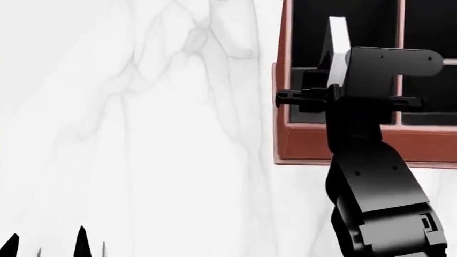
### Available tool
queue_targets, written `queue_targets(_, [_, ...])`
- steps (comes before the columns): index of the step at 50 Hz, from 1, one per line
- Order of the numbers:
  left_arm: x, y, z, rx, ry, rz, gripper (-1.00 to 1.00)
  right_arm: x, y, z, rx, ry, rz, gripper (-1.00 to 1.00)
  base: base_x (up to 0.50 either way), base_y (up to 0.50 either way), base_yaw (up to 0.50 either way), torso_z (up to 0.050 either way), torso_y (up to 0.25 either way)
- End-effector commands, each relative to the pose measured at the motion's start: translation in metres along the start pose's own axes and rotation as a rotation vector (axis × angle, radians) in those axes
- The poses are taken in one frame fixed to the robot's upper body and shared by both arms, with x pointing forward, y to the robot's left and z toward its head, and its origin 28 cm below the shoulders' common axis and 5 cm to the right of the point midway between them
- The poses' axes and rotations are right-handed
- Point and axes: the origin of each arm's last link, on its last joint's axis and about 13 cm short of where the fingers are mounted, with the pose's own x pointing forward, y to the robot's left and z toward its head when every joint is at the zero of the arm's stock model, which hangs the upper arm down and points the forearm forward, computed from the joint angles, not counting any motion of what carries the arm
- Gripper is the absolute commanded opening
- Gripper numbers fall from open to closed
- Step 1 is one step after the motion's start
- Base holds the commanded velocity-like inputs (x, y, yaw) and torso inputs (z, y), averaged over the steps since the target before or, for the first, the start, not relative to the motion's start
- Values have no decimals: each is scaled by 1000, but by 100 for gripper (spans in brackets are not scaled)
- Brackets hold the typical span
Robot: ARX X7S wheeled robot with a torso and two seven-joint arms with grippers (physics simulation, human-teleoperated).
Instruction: Pick up the book and place it in the left compartment of the caddy.
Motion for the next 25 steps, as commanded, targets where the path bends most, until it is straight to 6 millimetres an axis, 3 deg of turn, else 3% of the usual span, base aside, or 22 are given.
queue_targets(1, [0,0,0,-6,1,0,100,11,-1,7,-43,-27,7,-100,0,0,0,0,0])
queue_targets(25, [-1,0,0,-10,6,1,100,19,-5,-10,-27,17,-22,-100,0,0,0,0,2])
